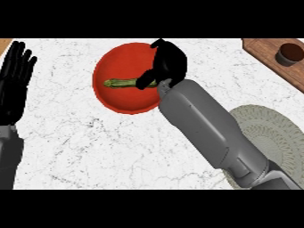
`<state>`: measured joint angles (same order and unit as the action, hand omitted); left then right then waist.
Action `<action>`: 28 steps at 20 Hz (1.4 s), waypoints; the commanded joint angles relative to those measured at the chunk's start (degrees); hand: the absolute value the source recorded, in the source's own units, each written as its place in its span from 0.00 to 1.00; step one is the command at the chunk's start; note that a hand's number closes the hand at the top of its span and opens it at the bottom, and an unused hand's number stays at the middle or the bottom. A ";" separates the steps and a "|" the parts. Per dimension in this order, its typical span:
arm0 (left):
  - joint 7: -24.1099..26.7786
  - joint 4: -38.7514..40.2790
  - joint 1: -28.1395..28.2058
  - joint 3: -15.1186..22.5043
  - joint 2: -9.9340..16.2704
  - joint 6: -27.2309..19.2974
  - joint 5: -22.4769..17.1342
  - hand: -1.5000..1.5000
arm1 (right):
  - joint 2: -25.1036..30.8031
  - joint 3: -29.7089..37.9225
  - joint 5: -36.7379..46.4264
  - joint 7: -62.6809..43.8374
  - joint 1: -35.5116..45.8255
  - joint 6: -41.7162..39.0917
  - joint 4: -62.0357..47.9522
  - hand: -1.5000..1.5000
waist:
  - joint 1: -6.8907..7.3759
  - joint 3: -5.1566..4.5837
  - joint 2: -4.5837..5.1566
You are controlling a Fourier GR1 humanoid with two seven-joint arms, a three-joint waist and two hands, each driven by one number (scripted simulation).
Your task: Pick the squash from the placemat and place it in the bowl
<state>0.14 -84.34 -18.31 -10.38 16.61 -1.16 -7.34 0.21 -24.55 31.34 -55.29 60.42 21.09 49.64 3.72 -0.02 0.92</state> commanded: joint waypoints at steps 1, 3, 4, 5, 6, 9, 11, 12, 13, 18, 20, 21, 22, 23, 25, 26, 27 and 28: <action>-1.10 -0.70 -0.71 -0.45 0.88 0.94 -0.88 0.50 | -0.20 -0.35 -4.99 5.02 -2.13 13.45 -1.89 0.00 | 0.67 0.06 0.08; -1.76 -1.05 -0.61 0.51 -0.44 -0.07 -0.35 0.50 | -0.20 -1.11 -5.26 7.52 -1.18 18.77 -2.44 0.00 | 0.75 0.06 0.00; -0.40 0.09 -0.61 -0.82 0.78 0.35 -0.42 0.50 | -0.20 -1.15 -4.30 8.51 -1.57 22.26 -2.37 0.00 | 0.40 0.04 0.01; 2.25 2.30 0.79 -0.48 -0.23 -0.48 1.08 0.50 | -0.20 0.52 -3.19 9.69 -0.38 23.45 -3.01 0.00 | -0.73 0.01 0.00; -1.05 -1.12 0.60 -0.40 0.50 0.76 -0.71 0.50 | -0.20 -2.27 -2.34 10.32 -1.89 27.34 -3.51 0.00 | -0.06 0.04 -0.30; -0.28 -0.03 0.69 -1.39 0.57 -0.41 -0.15 0.50 | -0.20 1.05 0.21 10.71 -1.98 34.16 -4.66 0.00 | -1.58 0.04 -0.47; 0.52 -2.07 3.45 -0.82 -0.93 -1.87 0.81 0.50 | 0.20 4.12 2.16 9.30 -1.74 33.94 -3.42 0.00 | -2.93 0.04 -1.01; 1.25 0.39 2.73 -1.67 -0.10 -1.19 0.64 0.50 | -0.19 3.09 2.60 10.64 -4.77 36.05 -2.14 0.00 | -3.38 0.02 -0.92; 1.09 2.00 1.83 -2.30 0.36 -0.80 0.13 0.50 | 2.54 5.50 1.66 10.41 -4.39 33.68 0.31 0.00 | -4.18 0.02 -1.03; 0.51 0.27 3.13 -5.61 3.51 1.72 -2.64 0.50 | 6.10 7.88 0.16 12.70 -15.75 34.26 12.85 0.00 | -4.76 0.05 -1.32; -1.31 -2.27 3.75 -2.75 0.39 -0.87 -0.82 0.50 | 9.37 7.44 -0.78 15.03 -22.06 31.74 20.18 0.00 | -4.90 0.06 -1.32; -0.18 -1.69 4.19 -3.23 1.21 -0.71 -0.14 0.50 | 8.71 7.30 -1.21 16.25 -25.40 33.69 22.87 0.00 | -4.87 0.06 -1.27; -0.24 -2.45 5.35 -3.52 1.48 0.27 -0.91 0.50 | 10.70 7.50 -2.89 17.13 -28.67 31.97 27.05 0.00 | -4.92 0.06 -1.33; -0.50 -1.12 3.56 -4.95 2.94 1.09 -1.95 0.50 | 11.91 7.45 -3.65 18.77 -31.92 32.22 29.91 0.00 | -5.10 0.06 -1.27; -1.51 -6.42 8.04 -4.04 1.94 1.07 -1.90 0.50 | 15.93 9.56 -6.18 19.82 -35.51 30.17 35.59 0.00 | -4.42 0.08 -1.35; 3.07 1.29 6.26 -6.97 4.20 3.48 -2.89 0.50 | 16.92 8.13 -7.85 19.98 -39.71 28.78 41.27 0.00 | -5.69 0.03 -1.32; 0.36 0.38 3.96 -6.26 3.68 2.45 -3.10 0.50 | 18.56 9.26 -10.33 24.10 -43.51 29.49 41.75 0.00 | -5.26 0.08 -1.12; -0.95 -1.78 3.22 -2.42 -0.07 -2.09 0.70 0.50 | 19.08 9.62 -12.54 24.71 -44.91 27.61 44.24 0.00 | -4.96 0.09 -1.10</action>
<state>0.24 -85.66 -13.73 -14.67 18.61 -0.56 -8.61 15.00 -16.14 24.54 -35.36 25.01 51.52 84.25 -1.26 0.04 -0.31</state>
